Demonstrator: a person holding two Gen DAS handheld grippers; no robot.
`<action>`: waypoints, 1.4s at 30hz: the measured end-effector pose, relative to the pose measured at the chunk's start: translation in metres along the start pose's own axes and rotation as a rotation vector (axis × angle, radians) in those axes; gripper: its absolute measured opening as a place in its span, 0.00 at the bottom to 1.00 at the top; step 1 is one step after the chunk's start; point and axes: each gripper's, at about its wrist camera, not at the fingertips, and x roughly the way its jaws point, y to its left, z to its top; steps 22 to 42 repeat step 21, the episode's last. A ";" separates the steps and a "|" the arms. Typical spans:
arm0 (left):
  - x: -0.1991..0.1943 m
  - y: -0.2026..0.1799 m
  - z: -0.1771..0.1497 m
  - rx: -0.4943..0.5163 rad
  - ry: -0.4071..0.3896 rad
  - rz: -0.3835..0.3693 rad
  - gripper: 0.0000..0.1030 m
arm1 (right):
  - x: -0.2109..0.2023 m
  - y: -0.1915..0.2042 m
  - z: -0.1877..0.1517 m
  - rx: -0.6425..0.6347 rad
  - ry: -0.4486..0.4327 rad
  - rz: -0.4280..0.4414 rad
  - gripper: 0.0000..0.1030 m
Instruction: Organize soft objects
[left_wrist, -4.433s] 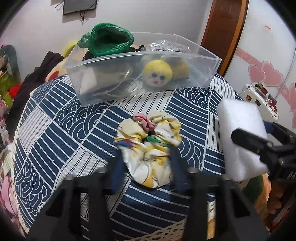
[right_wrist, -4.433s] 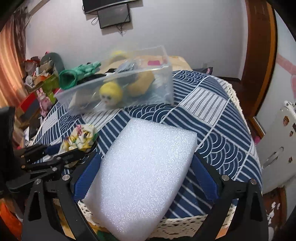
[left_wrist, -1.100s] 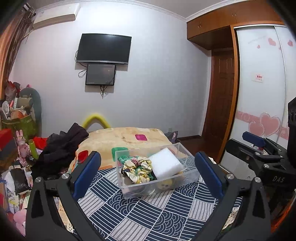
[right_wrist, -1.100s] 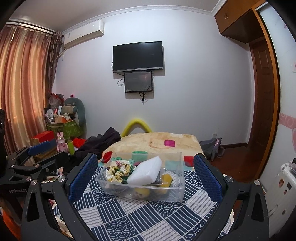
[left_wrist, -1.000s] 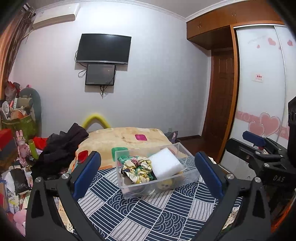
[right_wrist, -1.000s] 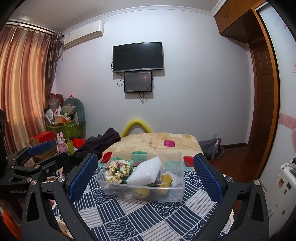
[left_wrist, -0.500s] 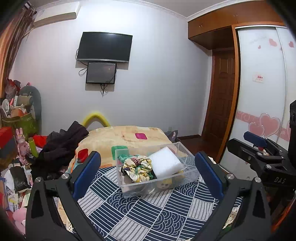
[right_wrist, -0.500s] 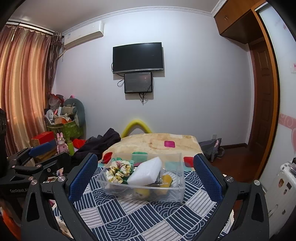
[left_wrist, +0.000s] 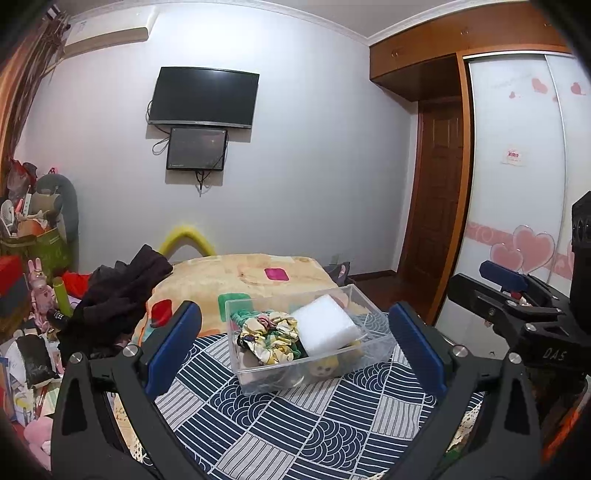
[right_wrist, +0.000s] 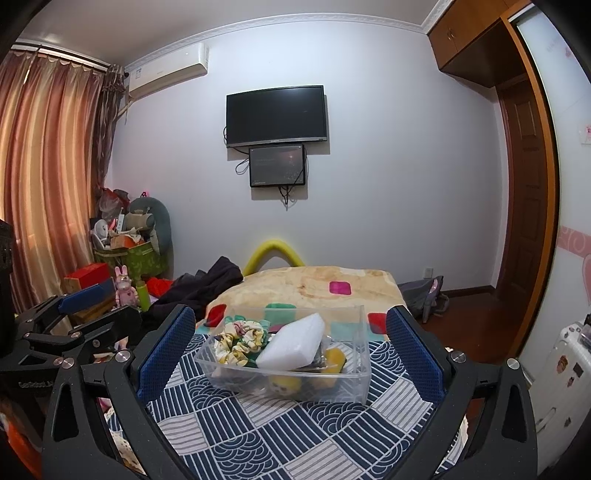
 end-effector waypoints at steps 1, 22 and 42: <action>-0.001 0.000 0.000 0.000 -0.002 -0.001 1.00 | 0.000 0.000 0.000 0.000 0.000 0.000 1.00; -0.003 0.001 0.001 -0.016 -0.006 -0.012 1.00 | -0.001 0.003 0.002 -0.001 0.006 0.004 1.00; -0.003 0.001 0.001 -0.016 -0.006 -0.012 1.00 | -0.001 0.003 0.002 -0.001 0.006 0.004 1.00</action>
